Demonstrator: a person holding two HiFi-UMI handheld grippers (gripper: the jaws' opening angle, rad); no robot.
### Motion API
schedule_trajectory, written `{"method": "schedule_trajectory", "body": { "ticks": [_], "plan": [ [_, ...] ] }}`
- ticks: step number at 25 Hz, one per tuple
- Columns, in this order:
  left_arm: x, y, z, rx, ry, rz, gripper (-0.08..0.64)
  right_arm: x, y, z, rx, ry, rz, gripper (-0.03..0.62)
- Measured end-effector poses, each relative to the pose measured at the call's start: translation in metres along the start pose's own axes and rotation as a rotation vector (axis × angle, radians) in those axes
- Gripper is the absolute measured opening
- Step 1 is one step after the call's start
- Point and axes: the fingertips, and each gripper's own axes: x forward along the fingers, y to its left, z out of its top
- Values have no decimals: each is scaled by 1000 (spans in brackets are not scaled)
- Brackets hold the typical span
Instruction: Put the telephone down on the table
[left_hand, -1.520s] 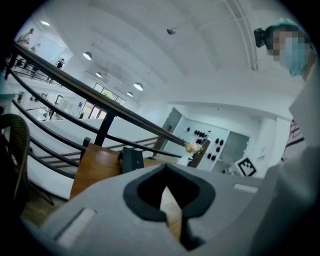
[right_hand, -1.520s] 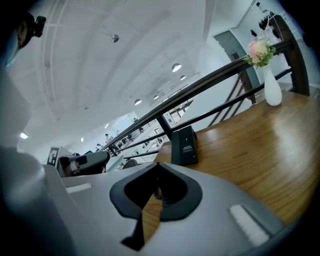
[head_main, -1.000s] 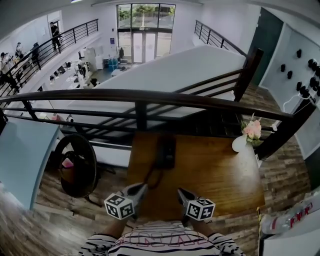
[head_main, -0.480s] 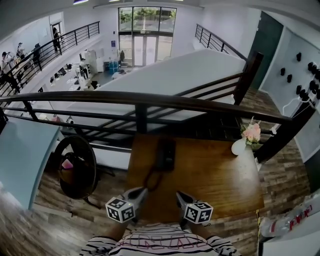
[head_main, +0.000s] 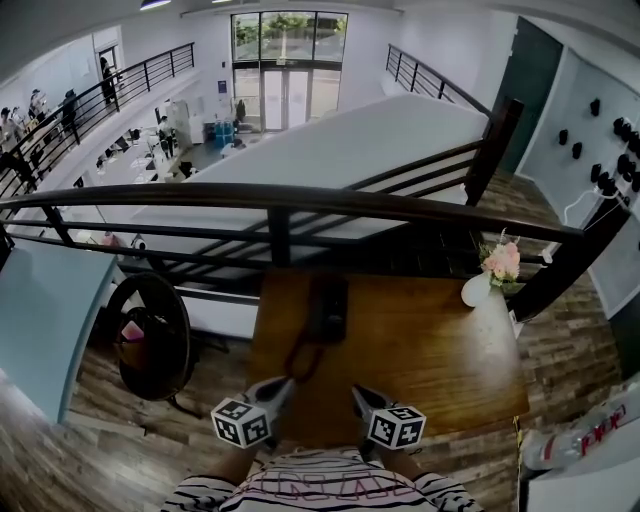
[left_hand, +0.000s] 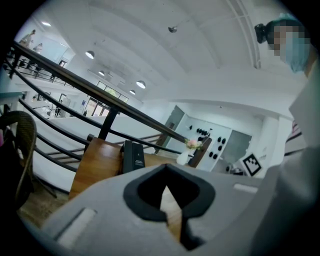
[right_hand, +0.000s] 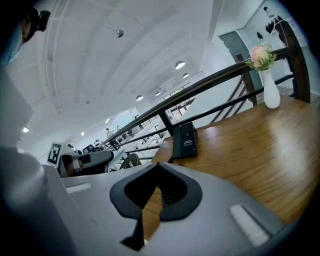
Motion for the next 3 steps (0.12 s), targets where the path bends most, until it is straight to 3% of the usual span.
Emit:
{"method": "schedule_trajectory", "body": {
  "ticks": [3],
  "plan": [
    [4,1,-1,-5,1,-1,2,2,-4,1,3,0,-3,0]
  ]
}}
